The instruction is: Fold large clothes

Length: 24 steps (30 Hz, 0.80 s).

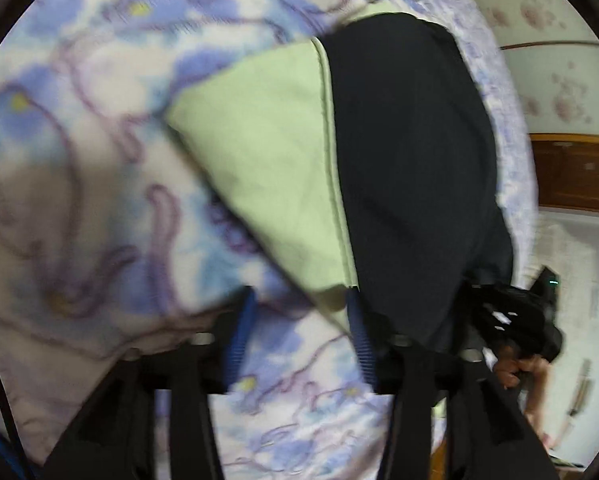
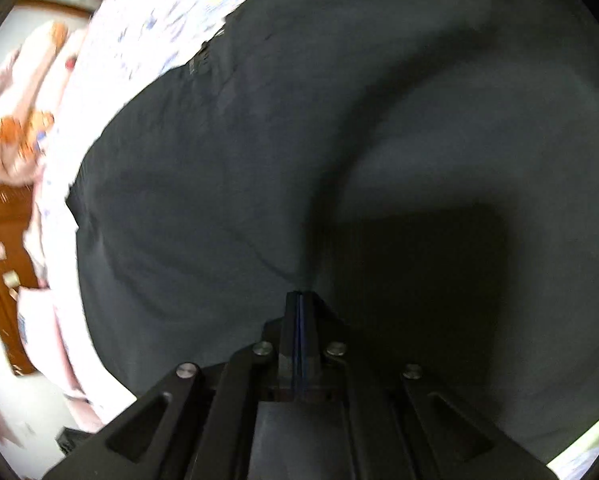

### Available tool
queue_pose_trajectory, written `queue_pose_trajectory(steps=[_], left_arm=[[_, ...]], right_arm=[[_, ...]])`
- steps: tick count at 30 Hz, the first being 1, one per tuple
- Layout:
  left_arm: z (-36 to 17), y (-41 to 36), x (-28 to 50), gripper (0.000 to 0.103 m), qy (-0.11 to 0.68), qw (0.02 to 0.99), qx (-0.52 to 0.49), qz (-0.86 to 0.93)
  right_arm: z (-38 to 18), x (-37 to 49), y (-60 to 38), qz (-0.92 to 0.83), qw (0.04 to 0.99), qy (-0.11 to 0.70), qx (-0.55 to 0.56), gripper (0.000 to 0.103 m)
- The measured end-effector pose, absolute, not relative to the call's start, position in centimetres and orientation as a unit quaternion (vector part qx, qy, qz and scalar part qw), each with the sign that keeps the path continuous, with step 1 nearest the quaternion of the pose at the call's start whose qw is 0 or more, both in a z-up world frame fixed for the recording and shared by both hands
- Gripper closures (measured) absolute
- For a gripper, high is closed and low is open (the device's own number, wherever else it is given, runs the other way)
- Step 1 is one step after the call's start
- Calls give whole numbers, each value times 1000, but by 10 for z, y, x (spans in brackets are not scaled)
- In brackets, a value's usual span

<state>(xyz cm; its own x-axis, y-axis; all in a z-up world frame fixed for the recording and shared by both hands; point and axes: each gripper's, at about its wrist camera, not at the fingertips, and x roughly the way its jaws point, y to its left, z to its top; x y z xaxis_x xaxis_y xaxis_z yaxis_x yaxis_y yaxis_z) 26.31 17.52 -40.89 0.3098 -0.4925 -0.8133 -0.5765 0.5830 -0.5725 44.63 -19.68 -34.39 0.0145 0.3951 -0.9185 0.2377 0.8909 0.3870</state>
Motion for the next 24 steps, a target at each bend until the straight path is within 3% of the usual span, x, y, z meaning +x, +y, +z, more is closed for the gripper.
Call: queue_pose_trajectory(steps=[7,20,22,24], left_arm=[[-435,196,257,54,508,663,-551,-2],[-443,199,306,55,429,703,-562,-70],[-442,194,310,67,427,707,-561,-59],[-443,202,309,88,425,708,-562,-54]], right_arm=[[-344,443,-219,74,672,693,249,103],[-353,441,-265,71,668,678,300,103],[-354,439,-267,68,670,679,293,103],[-353,437,-267,65,673,680,285,103]])
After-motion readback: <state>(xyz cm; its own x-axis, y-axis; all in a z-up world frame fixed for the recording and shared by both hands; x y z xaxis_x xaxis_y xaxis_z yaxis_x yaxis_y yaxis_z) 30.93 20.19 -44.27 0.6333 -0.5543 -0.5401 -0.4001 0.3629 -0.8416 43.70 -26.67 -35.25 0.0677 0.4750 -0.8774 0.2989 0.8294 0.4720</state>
